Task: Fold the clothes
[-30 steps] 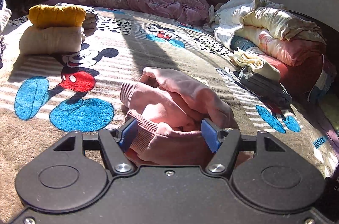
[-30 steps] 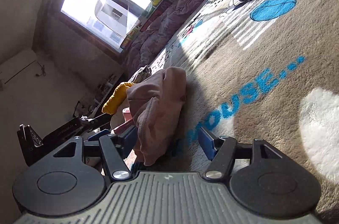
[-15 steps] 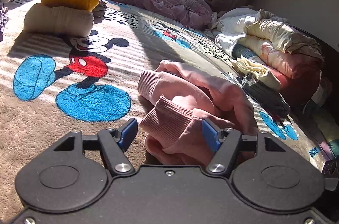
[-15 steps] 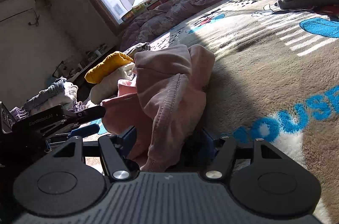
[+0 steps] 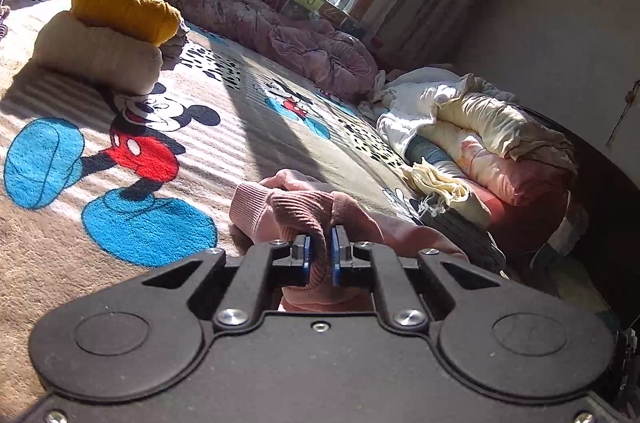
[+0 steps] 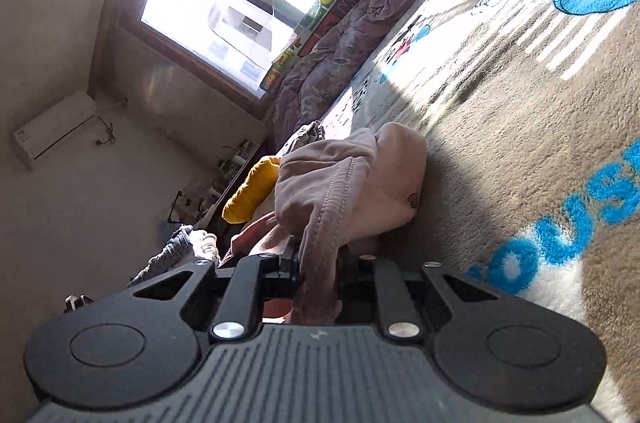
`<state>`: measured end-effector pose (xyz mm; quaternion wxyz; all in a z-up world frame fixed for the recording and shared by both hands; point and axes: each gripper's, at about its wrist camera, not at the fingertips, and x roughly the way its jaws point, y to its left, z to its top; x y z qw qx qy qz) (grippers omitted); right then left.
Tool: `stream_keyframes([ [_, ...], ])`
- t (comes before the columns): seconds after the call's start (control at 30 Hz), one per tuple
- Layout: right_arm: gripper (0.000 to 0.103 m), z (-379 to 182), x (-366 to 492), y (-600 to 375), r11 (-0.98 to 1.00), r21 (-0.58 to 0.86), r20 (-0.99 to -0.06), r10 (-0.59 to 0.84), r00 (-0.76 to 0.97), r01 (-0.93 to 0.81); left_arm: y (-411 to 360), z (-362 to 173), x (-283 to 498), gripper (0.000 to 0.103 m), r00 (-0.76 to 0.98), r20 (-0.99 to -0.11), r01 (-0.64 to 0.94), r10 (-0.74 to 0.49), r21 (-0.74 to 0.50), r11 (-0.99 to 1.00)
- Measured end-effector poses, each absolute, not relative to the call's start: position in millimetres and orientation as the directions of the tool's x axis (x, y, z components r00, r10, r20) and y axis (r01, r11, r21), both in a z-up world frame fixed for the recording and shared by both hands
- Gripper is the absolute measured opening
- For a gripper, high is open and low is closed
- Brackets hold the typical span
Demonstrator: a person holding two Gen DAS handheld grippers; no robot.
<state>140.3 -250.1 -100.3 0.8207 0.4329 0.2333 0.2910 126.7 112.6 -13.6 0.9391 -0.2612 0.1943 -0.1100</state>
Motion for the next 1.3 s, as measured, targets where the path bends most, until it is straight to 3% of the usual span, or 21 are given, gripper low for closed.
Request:
stream_keyframes([
  [0.3,0.018,-112.0,112.8,-292.6,0.256,0.947,-0.034,0.683,0.730,-0.195,181.9,8.4,82.1,0.006,0.955,-0.283,-0.100,-0.093,-0.597,0.796],
  [0.4,0.018,-116.7,100.8,-302.1,0.232,0.960,-0.044,0.672,0.739,-0.154,202.4,13.1,70.3,0.006,0.961,-0.278,-0.168,-0.013,-0.620,0.766],
  [0.57,0.017,-131.9,91.0,-309.6,0.279,0.959,-0.161,0.655,0.739,-0.038,223.1,13.5,59.7,0.006,0.955,-0.290,-0.243,0.063,-0.641,0.728],
  [0.77,0.017,-135.6,83.6,-294.2,0.422,0.906,-0.303,0.676,0.672,-0.017,231.3,14.7,53.3,0.005,0.918,-0.338,-0.382,0.208,-0.610,0.694],
  [0.97,0.017,-130.5,75.5,-277.9,0.536,0.843,-0.397,0.673,0.623,-0.041,236.4,11.8,55.6,0.007,0.764,-0.470,-0.638,0.442,-0.453,0.623],
  [1.03,0.019,-118.9,69.2,-277.5,0.569,0.820,-0.394,0.648,0.652,-0.070,235.5,16.2,51.2,0.010,0.736,-0.446,-0.674,0.509,-0.414,0.611],
  [1.07,0.019,-112.1,66.0,-278.4,0.587,0.805,-0.388,0.631,0.671,-0.087,233.4,19.3,49.3,0.017,0.748,-0.421,-0.661,0.512,-0.413,0.627],
  [1.13,0.020,-97.7,63.4,-283.3,0.611,0.783,-0.358,0.595,0.720,-0.115,226.6,25.3,49.3,0.019,0.795,-0.370,-0.604,0.481,-0.414,0.681],
  [1.23,0.022,-82.1,71.2,-291.2,0.653,0.743,-0.341,0.560,0.755,-0.149,210.8,24.2,64.4,0.031,0.887,-0.352,-0.442,0.300,-0.454,0.774],
  [1.3,0.023,-71.5,86.8,-281.6,0.713,0.678,-0.373,0.541,0.754,-0.176,196.8,19.2,79.5,0.053,0.920,-0.355,-0.332,0.167,-0.479,0.813],
])
